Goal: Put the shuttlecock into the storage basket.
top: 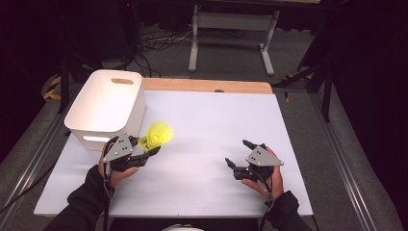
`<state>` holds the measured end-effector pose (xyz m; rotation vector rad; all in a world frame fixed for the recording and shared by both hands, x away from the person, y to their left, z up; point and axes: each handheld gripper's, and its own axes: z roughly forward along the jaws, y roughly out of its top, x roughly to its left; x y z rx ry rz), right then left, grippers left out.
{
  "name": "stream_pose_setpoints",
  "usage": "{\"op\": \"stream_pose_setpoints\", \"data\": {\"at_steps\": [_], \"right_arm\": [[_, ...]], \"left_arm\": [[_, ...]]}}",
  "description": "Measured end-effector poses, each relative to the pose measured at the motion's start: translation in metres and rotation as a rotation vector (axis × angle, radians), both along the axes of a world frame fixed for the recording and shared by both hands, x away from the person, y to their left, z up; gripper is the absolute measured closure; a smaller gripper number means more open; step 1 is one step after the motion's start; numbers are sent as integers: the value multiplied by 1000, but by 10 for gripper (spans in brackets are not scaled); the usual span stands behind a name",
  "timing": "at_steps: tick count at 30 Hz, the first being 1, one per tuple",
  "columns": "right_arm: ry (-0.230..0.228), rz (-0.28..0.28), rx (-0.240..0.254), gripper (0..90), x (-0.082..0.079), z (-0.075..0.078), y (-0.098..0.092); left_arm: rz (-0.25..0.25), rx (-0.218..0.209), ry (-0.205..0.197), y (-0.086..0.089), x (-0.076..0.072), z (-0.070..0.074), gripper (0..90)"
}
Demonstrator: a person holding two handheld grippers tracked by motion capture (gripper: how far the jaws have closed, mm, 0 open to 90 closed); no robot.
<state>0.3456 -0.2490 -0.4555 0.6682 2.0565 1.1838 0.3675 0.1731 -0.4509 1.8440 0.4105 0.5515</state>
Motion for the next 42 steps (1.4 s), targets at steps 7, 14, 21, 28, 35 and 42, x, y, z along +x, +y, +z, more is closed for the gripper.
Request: {"op": "stream_pose_setpoints", "data": {"at_steps": [7, 14, 21, 28, 35, 42], "right_arm": [[-1, -2, 21, 166, 1, 0, -2], [-9, -5, 28, 166, 1, 0, -3], [-10, 0, 23, 166, 1, 0, -2], [-8, 3, 23, 166, 2, -1, -1], [-1, 7, 21, 166, 2, -1, 0], [3, 8, 16, 166, 3, -2, 0]], "left_arm": [[12, -2, -9, 2, 0, 1, 563], [24, -10, -10, 7, 0, 4, 564], [32, -20, -16, 11, -1, 6, 564], [40, -29, -27, 15, -2, 10, 565], [50, -37, -39, 20, -3, 14, 565], [54, -46, -45, 23, -4, 17, 565]]}}
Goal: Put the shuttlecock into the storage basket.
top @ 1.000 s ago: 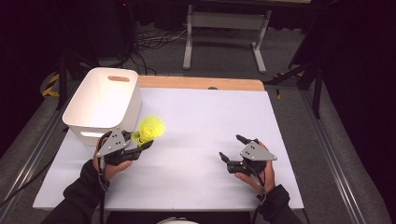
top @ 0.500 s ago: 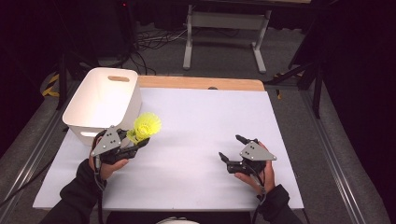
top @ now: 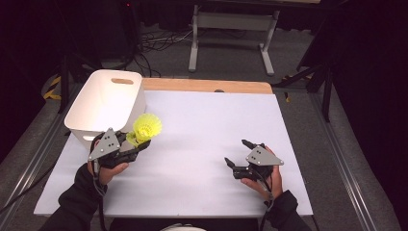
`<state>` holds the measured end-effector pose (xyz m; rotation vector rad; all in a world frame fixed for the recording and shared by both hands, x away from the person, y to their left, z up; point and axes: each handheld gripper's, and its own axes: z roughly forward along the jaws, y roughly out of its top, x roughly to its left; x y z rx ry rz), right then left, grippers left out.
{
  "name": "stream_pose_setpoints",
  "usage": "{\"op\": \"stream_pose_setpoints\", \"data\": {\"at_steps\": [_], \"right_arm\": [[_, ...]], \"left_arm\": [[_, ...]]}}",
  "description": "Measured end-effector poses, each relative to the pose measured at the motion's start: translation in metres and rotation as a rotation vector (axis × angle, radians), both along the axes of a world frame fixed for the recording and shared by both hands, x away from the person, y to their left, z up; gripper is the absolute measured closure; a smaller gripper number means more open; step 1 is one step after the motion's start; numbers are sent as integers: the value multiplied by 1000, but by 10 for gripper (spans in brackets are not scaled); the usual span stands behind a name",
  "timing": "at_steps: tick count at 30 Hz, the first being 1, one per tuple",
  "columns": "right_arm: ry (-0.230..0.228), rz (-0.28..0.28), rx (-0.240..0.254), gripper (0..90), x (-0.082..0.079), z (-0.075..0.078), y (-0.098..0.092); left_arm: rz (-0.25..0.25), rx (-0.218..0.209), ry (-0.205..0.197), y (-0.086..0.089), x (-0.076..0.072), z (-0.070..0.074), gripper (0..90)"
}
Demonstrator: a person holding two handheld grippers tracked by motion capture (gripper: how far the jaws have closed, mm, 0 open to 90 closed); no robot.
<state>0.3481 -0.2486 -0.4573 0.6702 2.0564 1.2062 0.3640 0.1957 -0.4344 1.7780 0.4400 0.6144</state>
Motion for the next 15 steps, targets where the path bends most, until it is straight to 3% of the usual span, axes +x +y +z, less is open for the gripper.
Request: {"op": "stream_pose_setpoints", "data": {"at_steps": [15], "right_arm": [[6, -1, -4, 166, 1, -1, 0]], "left_arm": [[24, -18, -27, 10, -3, 8, 566]]}}
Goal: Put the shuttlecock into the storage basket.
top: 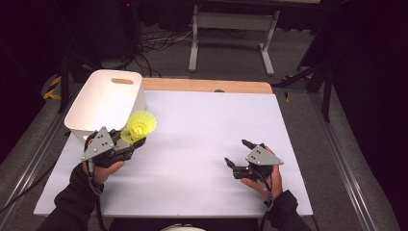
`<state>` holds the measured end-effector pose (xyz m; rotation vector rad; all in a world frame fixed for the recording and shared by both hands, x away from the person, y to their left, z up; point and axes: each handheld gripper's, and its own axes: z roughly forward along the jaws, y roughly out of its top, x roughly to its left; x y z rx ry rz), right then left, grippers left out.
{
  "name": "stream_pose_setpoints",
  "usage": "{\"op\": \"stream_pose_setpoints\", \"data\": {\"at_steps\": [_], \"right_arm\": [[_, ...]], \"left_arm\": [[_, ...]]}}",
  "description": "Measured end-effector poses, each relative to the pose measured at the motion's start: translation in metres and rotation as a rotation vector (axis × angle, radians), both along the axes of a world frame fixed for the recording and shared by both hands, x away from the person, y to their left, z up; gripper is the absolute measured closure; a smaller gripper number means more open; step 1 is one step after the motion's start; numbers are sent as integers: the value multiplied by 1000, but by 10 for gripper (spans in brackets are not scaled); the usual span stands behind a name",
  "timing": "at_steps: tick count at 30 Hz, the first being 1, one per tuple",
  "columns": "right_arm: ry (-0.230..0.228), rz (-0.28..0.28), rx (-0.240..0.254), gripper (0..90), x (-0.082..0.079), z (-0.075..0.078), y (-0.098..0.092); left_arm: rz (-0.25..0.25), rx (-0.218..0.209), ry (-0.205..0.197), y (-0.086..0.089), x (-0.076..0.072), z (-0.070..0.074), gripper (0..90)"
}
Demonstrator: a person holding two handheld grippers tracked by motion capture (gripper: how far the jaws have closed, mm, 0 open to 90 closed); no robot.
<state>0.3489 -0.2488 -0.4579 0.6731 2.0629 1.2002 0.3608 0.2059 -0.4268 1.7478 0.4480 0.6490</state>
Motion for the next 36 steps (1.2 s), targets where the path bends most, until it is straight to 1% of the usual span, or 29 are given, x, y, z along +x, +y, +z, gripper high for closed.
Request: {"op": "stream_pose_setpoints", "data": {"at_steps": [9, 15, 18, 23, 24, 29, 36], "right_arm": [[5, 0, -3, 166, 0, -1, 1], [5, -2, -3, 166, 1, -1, 0], [5, -1, -6, 166, 1, -1, 1], [7, 0, -7, 166, 1, -1, 1], [8, 0, -8, 166, 1, -1, 1], [11, 2, -11, 166, 1, -1, 1], [13, 7, -13, 166, 1, -2, 2]], "left_arm": [[5, -19, -14, 4, -4, 6, 566], [0, -20, -25, 6, -7, 10, 566], [0, -34, -30, 9, -8, 12, 567], [11, -27, -38, 12, -10, 15, 568], [11, -35, -39, 13, -10, 15, 568], [13, -47, -41, 16, -10, 18, 571], [18, -44, -46, 18, -11, 21, 571]]}}
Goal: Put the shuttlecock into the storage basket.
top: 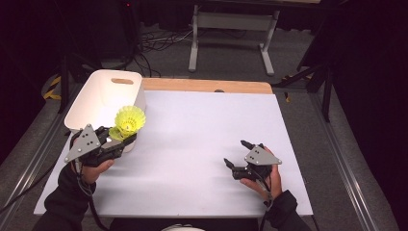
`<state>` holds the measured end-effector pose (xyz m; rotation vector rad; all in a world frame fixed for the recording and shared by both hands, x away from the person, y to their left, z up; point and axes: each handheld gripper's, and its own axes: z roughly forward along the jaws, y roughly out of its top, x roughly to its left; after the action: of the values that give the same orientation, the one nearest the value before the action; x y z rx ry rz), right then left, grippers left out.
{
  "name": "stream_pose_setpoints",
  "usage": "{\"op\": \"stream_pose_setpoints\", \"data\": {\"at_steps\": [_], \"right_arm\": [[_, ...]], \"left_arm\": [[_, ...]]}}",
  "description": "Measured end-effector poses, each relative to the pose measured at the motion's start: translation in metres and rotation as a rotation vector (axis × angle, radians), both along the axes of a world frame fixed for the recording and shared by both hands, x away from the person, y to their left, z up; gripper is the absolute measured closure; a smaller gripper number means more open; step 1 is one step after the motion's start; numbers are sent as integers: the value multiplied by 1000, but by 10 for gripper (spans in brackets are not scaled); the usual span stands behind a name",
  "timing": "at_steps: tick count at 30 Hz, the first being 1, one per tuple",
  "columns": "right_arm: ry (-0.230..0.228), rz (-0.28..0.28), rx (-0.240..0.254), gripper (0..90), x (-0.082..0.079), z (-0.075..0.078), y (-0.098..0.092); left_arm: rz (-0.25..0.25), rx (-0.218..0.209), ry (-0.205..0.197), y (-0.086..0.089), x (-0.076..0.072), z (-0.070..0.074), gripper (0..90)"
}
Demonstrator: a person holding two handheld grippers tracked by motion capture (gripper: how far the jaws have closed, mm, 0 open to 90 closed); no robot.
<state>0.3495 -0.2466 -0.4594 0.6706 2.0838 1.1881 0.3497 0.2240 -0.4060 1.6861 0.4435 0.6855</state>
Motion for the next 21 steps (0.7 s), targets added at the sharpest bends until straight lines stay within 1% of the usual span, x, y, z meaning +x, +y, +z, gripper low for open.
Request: {"op": "stream_pose_setpoints", "data": {"at_steps": [2, 8, 10, 11, 16, 21], "right_arm": [[3, 4, 2, 163, 0, 0, 1], [11, 0, 1, 163, 0, -1, 2], [10, 0, 3, 162, 0, -1, 2], [8, 0, 3, 162, 0, -1, 2], [12, -4, 5, 162, 1, -1, 1], [15, -5, 3, 161, 1, -1, 1]], "left_arm": [[2, -9, 1, 0, 0, 2, 572], [-4, -5, 1, 1, 0, 9, 572], [-8, 14, 1, 1, 0, 12, 572], [-4, 27, 4, 2, 0, 14, 572], [-1, 19, -5, 9, -3, 23, 572], [19, 19, -12, 18, -3, 31, 572]]}}
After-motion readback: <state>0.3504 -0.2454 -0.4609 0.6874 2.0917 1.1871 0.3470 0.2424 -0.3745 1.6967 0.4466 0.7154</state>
